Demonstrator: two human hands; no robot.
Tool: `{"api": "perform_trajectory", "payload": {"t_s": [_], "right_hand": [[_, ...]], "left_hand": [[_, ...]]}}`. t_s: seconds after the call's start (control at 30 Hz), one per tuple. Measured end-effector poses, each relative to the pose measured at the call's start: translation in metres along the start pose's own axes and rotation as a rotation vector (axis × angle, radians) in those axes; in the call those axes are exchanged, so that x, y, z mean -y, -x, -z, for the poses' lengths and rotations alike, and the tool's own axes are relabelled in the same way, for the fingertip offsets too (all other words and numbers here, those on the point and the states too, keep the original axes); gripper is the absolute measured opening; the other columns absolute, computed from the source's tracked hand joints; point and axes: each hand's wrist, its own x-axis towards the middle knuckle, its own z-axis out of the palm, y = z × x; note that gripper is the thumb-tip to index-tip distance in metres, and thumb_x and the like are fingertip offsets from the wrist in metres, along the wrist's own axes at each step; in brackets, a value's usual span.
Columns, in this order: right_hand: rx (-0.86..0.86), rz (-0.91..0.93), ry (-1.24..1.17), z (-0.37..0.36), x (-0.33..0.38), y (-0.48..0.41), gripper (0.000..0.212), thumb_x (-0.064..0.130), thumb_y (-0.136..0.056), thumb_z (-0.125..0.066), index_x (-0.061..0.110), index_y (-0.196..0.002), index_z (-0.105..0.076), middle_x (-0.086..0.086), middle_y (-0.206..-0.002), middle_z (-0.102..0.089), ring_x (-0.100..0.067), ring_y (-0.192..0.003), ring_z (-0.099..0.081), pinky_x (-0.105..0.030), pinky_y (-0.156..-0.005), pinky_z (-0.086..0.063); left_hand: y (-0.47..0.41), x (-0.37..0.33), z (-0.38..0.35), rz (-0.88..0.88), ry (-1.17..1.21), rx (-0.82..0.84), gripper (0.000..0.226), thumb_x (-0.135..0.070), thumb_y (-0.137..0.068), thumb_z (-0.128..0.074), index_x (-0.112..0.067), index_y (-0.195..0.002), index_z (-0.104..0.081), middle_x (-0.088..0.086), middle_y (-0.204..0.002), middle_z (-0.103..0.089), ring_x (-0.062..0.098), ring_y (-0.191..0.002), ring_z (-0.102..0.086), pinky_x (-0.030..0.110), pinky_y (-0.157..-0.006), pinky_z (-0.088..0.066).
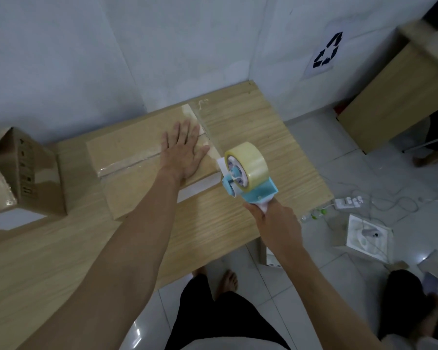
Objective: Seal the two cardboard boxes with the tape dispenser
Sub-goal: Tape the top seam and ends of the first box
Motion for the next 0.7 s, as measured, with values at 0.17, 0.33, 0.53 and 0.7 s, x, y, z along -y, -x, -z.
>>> {"api": "perform_trajectory", "payload": {"t_s": [0.17, 0.33, 0.53, 0.7], "right_hand": [[0.050, -0.031, 0.037, 0.000, -0.024, 0.018, 0.046, 0.064, -0.093, -0.053, 0.019, -0.097, -0.058, 0.014, -0.063, -0.054, 0.001, -0.054, -0.048, -0.018, -0.048, -0.030], [0.056, -0.020, 0.048, -0.015, -0.021, 0.001, 0.052, 0.068, -0.089, -0.053, 0.016, -0.096, -0.058, 0.007, -0.069, -0.060, -0.016, -0.066, -0.063, -0.031, -0.061, -0.048], [0.095, 0.002, 0.149, -0.022, -0.025, -0.017, 0.048, 0.068, -0.092, -0.052, 0.020, -0.096, -0.055, 0.006, -0.074, -0.061, -0.018, -0.070, -0.061, -0.029, -0.063, -0.044], [0.254, -0.039, 0.226, -0.057, -0.042, -0.007, 0.051, 0.067, -0.094, -0.049, 0.018, -0.105, -0.061, -0.003, -0.092, -0.071, -0.024, -0.087, -0.070, -0.035, -0.073, -0.053]], "left_hand": [[0.000, 0.001, -0.002, -0.003, 0.004, -0.005, 0.078, -0.075, -0.095, -0.006, -0.037, -0.161, 0.010, -0.010, -0.169, 0.019, 0.019, -0.155, 0.021, 0.052, -0.123, 0.014], [0.000, 0.000, -0.003, -0.013, -0.019, -0.025, 0.079, -0.074, -0.095, -0.004, -0.034, -0.161, 0.010, -0.008, -0.169, 0.018, 0.020, -0.156, 0.019, 0.054, -0.124, 0.010], [0.002, -0.001, -0.001, -0.016, -0.013, -0.034, 0.089, -0.083, -0.089, -0.008, -0.033, -0.162, 0.004, -0.007, -0.170, 0.014, 0.021, -0.156, 0.017, 0.055, -0.124, 0.009], [-0.003, -0.001, -0.004, -0.011, -0.026, -0.026, 0.098, -0.090, -0.083, -0.009, -0.034, -0.162, 0.005, -0.008, -0.170, 0.017, 0.020, -0.155, 0.020, 0.054, -0.124, 0.009]]}}
